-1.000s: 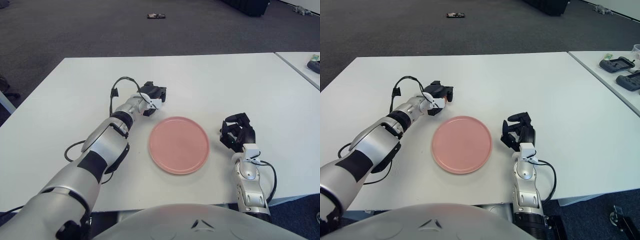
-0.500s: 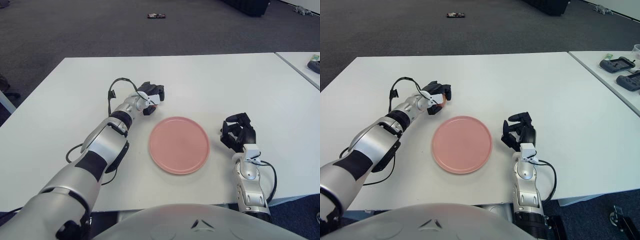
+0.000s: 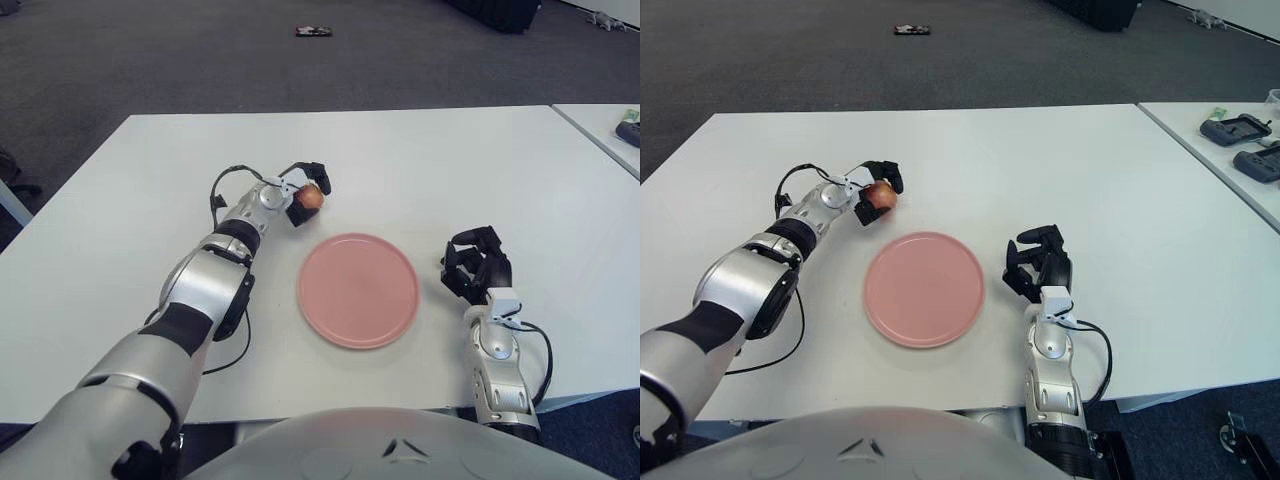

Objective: Put the apple into the plate.

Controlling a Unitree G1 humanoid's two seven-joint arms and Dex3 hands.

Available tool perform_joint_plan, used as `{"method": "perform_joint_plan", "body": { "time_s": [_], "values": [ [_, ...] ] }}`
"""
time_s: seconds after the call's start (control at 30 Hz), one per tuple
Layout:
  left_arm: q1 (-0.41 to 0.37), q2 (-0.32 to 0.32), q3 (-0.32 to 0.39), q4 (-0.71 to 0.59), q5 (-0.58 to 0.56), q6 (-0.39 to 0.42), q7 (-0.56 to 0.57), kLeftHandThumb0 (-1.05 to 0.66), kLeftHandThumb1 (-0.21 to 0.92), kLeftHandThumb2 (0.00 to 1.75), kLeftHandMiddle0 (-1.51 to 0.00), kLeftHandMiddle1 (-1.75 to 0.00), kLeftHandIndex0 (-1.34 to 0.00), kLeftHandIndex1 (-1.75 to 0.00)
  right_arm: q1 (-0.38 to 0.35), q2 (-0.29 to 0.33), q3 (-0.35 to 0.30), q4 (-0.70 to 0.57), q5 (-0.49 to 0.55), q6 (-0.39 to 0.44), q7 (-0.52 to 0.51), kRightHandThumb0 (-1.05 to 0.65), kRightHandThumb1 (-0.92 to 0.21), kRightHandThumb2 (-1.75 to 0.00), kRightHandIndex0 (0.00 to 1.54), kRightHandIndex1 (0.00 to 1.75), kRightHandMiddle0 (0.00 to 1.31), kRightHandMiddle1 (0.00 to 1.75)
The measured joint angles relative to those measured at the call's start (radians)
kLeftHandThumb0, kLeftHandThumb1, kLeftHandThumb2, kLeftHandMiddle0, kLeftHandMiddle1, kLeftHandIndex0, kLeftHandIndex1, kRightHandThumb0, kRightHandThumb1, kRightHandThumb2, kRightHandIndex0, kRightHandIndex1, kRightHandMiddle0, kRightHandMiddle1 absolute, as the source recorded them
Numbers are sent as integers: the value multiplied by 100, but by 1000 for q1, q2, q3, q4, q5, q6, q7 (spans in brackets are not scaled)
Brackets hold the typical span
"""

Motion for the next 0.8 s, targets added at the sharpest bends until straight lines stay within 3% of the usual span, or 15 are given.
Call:
{"method": "perform_joint_plan", "body": {
  "time_s": [0.33,0.8],
  "values": [
    [0,-13,143,-38,-165,1,-159,0,-11,175,-97,-161,-70,-175,0,3,2,-11,-3,15,-6,-38,-67,-88,56,156,35,175],
    [0,-33,216,-97,-271,35,-310,0,-11,175,-98,-158,-71,-175,1,2,4,-25,0,31,6,-39,-66,-89,57,154,35,175]
  ]
}}
